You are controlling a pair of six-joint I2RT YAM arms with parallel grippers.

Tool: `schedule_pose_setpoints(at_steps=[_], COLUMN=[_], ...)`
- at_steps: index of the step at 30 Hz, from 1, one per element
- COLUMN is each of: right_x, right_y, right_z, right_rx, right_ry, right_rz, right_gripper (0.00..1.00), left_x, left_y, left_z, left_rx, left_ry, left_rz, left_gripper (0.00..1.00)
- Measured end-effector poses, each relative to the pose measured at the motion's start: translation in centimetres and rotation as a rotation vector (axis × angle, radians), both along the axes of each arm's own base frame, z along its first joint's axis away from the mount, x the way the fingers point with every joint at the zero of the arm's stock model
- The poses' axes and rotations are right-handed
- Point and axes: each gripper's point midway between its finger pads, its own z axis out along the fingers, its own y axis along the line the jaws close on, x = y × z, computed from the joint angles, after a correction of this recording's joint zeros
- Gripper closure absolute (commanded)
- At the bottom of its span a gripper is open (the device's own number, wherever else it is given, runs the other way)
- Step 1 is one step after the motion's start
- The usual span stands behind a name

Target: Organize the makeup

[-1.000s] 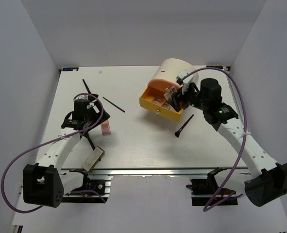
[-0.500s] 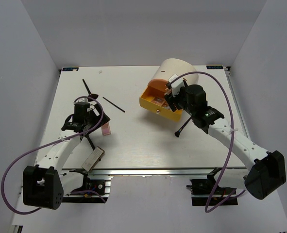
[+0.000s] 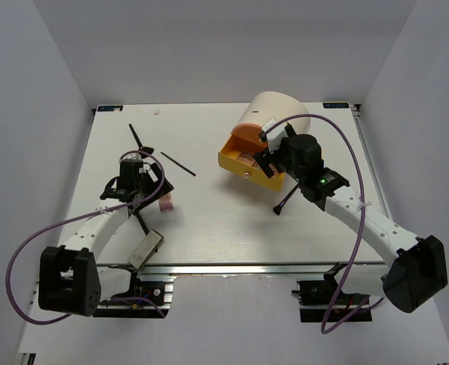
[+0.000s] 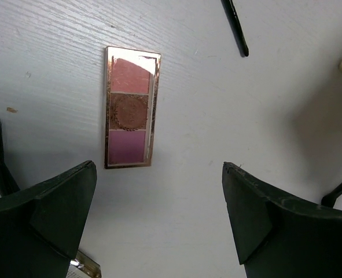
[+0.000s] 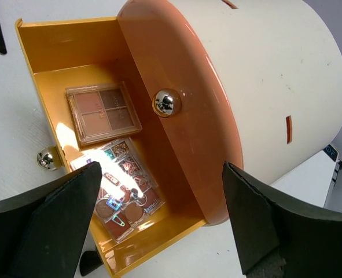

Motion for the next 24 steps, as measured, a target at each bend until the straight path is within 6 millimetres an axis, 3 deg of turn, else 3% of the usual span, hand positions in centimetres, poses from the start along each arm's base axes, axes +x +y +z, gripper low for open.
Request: schedule_pose_setpoints(at_steps=[6, 12, 15, 20, 24], right_x=[-1.2, -2.7, -2.7, -2.1, -1.7], right_y=[0.9, 1.5, 1.2, 0.0, -0.9], right_z=[0.2, 3.2, 3.8, 3.5, 3.4], right_rx=[-0.002, 0.054, 0.073, 0.094, 0.11], right_ry=[0.025, -0.012, -0.016, 0.006, 0.02], right_rz=[0.088, 0.164, 0.16, 0.117, 0.085], right_gripper=[0.11, 0.11, 0.11, 0.11, 0.11], left_x=[0.3, 2.1, 3.1, 4.7, 3.8], left_y=[0.1, 0.2, 0.3, -0.4, -0.5], left_z=[-1.8, -4.1, -5.4, -6.8, -7.5], left_rx=[0.036, 0.106, 0.177, 0.309, 0.396], left_ry=[0.057, 0.137, 0.192, 0.246, 0.282], left_rz=[-0.037, -0.087, -0.111, -0.165, -0.201], left_gripper=[0.03, 0.03, 0.05, 0.18, 0.31])
